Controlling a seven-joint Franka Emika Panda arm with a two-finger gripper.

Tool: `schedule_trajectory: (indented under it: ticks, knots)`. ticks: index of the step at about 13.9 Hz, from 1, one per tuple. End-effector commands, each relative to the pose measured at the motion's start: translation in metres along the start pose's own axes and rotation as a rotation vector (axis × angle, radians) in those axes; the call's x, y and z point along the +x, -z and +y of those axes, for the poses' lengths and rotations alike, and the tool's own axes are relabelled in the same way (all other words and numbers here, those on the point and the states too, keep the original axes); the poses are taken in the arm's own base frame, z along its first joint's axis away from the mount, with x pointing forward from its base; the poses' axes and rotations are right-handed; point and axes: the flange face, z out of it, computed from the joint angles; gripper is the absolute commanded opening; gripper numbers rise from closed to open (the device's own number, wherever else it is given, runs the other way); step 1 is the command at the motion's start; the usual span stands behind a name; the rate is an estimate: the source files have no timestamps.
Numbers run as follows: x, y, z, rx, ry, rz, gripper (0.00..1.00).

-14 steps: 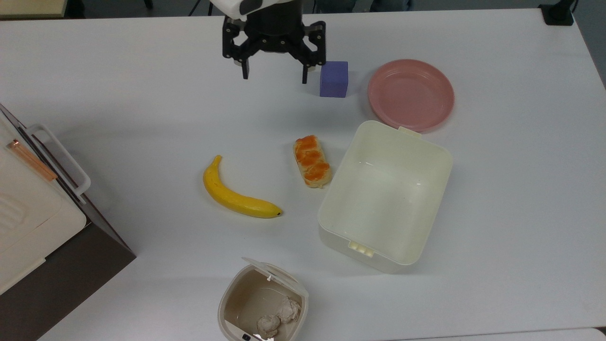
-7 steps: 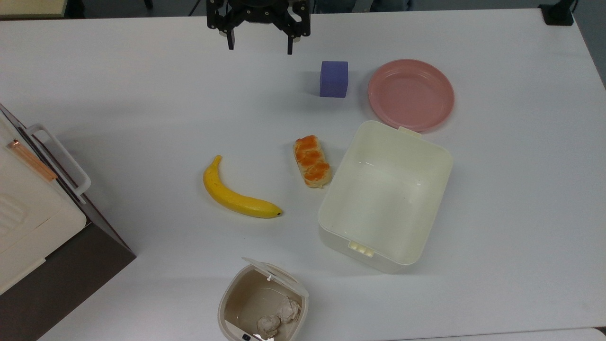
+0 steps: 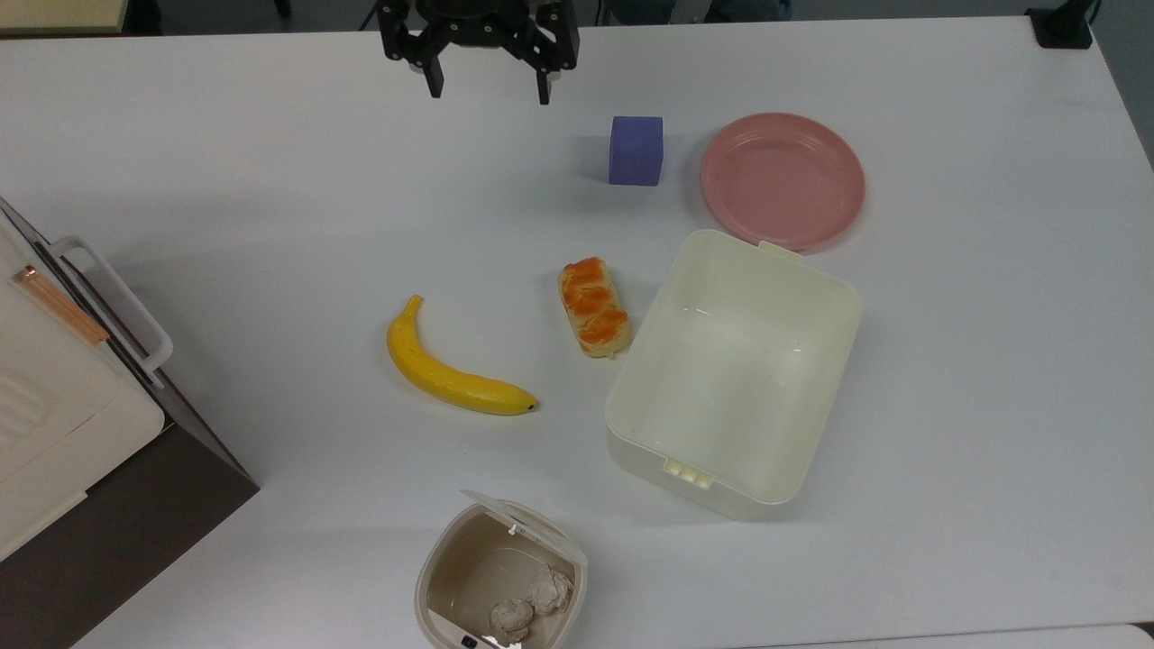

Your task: Close the trash can

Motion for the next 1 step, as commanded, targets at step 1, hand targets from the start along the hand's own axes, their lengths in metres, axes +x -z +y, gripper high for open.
schedule_trajectory:
  ticks: [1]
  knots:
    - [-0.0094, 0.0026, 0.0017, 0.025, 0.012, -0.007, 1.0]
